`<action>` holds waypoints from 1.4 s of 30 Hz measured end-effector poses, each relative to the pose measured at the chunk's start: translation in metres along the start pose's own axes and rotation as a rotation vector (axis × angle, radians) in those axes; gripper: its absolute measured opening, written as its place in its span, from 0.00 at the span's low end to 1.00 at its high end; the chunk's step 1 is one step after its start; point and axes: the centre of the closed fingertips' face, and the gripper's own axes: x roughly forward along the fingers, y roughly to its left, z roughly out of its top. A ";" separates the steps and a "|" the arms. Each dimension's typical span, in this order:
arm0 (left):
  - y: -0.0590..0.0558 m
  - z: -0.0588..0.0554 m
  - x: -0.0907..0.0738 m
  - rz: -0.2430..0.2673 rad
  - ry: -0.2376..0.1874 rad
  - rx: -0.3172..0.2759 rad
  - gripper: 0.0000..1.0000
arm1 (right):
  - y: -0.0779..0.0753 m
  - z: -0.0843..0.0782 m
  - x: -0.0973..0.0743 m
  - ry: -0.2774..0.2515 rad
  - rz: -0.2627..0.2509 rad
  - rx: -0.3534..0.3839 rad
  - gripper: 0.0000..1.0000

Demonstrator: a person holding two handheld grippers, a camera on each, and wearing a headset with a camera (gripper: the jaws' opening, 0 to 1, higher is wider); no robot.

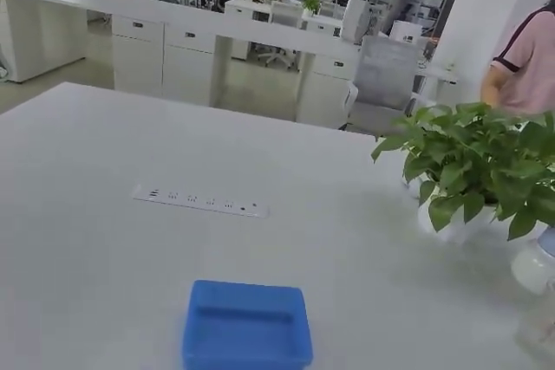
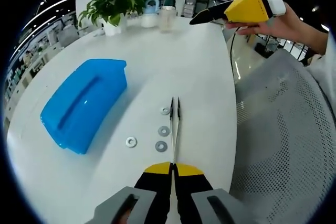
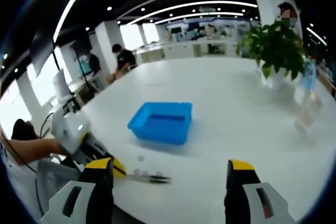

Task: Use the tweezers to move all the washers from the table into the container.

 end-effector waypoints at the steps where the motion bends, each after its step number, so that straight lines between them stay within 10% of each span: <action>1: 0.000 0.001 -0.002 0.002 0.001 -0.007 0.00 | 0.000 0.000 -0.001 -0.004 -0.002 0.001 0.88; 24: 0.000 0.044 -0.078 0.103 -0.146 -0.069 0.00 | -0.002 -0.006 -0.020 -0.056 -0.011 0.043 0.87; 42: 0.012 0.033 -0.104 0.156 -0.106 -0.043 0.00 | 0.000 -0.011 -0.020 -0.052 -0.006 0.048 0.86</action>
